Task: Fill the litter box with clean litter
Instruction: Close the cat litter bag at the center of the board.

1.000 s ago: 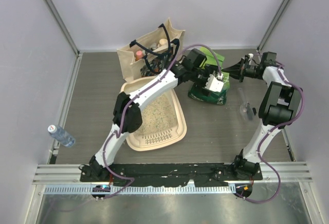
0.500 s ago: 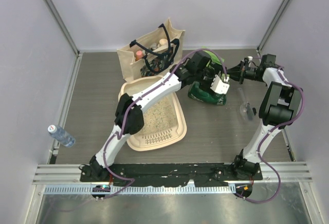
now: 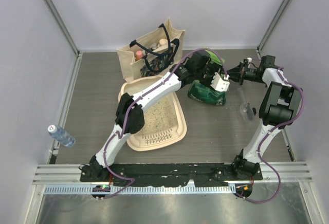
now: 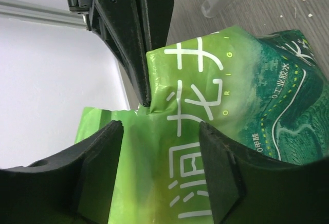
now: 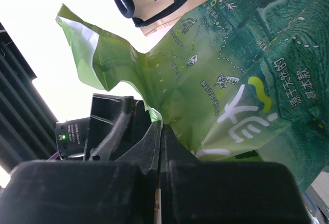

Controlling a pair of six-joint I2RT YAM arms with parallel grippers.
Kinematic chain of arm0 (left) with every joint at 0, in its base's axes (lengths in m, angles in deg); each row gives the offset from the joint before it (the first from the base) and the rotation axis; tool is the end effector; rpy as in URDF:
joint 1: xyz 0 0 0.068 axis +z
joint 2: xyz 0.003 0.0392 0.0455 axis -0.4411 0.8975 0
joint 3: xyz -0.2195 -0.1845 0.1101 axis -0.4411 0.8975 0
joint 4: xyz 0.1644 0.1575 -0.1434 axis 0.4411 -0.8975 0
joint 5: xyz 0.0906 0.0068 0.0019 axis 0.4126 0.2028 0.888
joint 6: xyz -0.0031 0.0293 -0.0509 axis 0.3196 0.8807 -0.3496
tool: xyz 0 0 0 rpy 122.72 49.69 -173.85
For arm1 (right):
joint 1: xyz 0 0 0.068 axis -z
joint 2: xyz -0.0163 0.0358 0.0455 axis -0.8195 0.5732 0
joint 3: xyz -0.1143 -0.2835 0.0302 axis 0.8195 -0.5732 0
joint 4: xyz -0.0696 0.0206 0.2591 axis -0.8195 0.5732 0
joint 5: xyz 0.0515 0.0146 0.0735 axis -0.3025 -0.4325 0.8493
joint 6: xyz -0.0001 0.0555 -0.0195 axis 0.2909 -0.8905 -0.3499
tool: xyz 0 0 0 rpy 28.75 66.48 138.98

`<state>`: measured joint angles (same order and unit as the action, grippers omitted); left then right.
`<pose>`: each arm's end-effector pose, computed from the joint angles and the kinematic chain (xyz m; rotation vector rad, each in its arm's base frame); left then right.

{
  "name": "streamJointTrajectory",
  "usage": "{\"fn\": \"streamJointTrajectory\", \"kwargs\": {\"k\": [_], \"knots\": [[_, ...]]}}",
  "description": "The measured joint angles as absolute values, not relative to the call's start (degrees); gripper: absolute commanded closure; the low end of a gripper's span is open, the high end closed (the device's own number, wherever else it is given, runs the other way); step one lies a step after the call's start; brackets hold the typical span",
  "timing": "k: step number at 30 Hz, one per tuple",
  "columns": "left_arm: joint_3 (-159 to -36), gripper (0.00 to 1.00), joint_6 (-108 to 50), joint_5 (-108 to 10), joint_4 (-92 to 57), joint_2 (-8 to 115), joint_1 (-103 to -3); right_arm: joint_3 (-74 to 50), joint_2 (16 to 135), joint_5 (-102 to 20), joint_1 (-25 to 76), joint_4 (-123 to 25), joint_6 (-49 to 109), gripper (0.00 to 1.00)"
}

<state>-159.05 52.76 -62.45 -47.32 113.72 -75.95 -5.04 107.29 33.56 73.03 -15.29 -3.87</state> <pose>0.3664 -0.4578 0.3219 1.8739 0.8262 -0.1829 0.4119 -0.0894 0.2391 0.7320 2.1893 2.0319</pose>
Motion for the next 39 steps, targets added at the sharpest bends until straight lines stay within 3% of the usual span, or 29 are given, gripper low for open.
{"fn": "streamJointTrajectory", "kwargs": {"k": [3,13,14,17,21,22,23,28,36,39], "knots": [[-159.07,0.51,53.15,-63.26,-48.24,113.85,-75.93,-5.02,107.29,33.56,73.03,-15.31,-3.87,0.99],[-158.92,0.58,54.09,-65.12,-47.26,114.55,-75.93,-5.02,107.29,33.08,73.12,-15.33,-3.80,0.99],[-158.92,0.62,54.09,-65.29,-46.97,114.66,-75.93,-5.04,107.29,33.06,73.12,-15.31,-3.76,0.99],[-158.92,0.97,53.88,-65.84,-46.58,114.88,-75.93,-5.15,107.29,32.88,73.14,-15.31,-3.60,0.99],[-158.92,1.00,54.05,-66.30,-46.49,115.43,-75.84,-5.26,107.29,32.36,72.99,-15.59,-3.63,0.99],[-158.92,1.00,54.05,-66.41,-46.49,115.43,-75.80,-5.26,107.29,32.33,72.99,-15.86,-3.67,0.79],[-158.92,1.00,54.01,-66.39,-46.49,115.43,-75.78,-5.26,107.29,32.38,72.96,-16.32,-3.82,0.70],[-159.35,1.00,53.35,-65.73,-47.15,115.45,-75.71,-2.14,107.29,33.89,73.99,-18.85,-3.45,0.40],[-160.32,1.00,47.93,-62.28,-49.07,115.29,-75.91,7.81,102.90,31.15,78.30,-22.79,6.65,0.36],[-160.32,1.00,45.64,-61.14,-49.77,114.88,-76.11,4.27,95.60,29.78,80.05,-22.96,14.43,0.23]]}}
